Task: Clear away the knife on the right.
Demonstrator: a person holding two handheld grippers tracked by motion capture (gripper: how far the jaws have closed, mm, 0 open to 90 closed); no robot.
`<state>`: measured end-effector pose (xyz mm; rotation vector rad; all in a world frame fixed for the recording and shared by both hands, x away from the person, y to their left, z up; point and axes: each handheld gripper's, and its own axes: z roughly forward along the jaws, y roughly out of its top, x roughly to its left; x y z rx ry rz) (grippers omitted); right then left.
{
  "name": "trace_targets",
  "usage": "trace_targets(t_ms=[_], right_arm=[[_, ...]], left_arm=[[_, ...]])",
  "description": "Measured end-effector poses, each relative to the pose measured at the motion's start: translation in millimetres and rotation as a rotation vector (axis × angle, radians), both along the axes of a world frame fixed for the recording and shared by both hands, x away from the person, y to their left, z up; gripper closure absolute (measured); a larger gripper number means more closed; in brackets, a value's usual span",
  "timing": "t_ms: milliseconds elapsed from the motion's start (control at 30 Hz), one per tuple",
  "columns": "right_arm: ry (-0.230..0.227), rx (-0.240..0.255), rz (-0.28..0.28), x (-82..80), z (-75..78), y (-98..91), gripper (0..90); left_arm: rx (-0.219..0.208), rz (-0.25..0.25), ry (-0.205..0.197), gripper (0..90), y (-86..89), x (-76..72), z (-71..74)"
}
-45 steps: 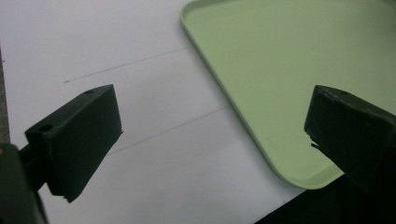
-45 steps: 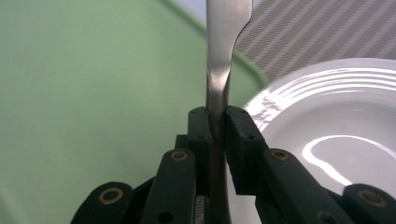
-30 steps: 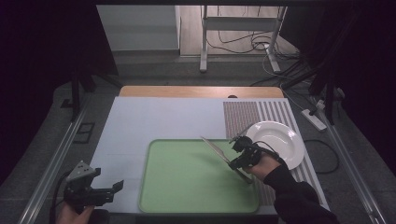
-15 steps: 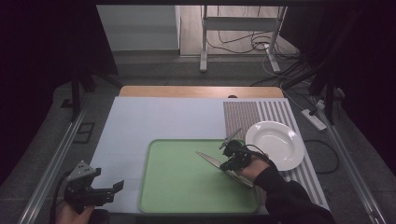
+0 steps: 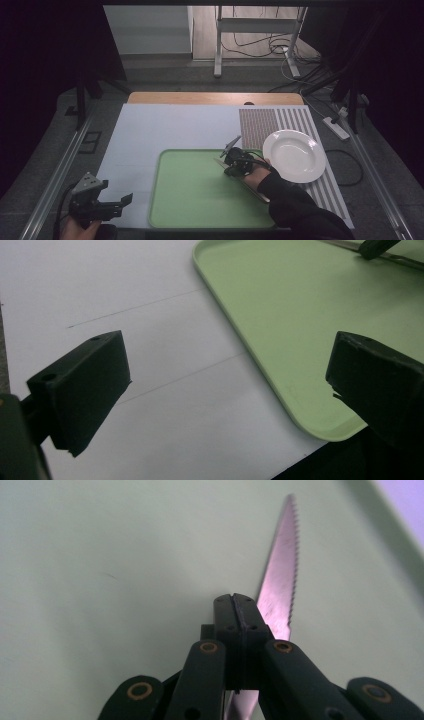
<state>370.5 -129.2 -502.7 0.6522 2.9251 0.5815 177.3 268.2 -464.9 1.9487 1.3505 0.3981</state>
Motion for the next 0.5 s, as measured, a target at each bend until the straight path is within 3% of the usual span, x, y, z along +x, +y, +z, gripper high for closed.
trace_targets(t_ms=[100,200,500], right_arm=[[-0.01,-0.024,-0.034,4.5,1.7,-11.4,90.0],[0.013,-0.021,-0.061,6.8,2.7,-23.1,90.0],[0.038,-0.035,-0.078,-0.1,4.4,-38.1,90.0]], left_arm=[[0.001,-0.001,0.0,3.7,-0.1,0.0,0.1],[0.001,-0.001,0.0,3.7,-0.1,0.1,0.1],[0.001,-0.001,0.0,3.7,-0.1,-0.1,0.1]])
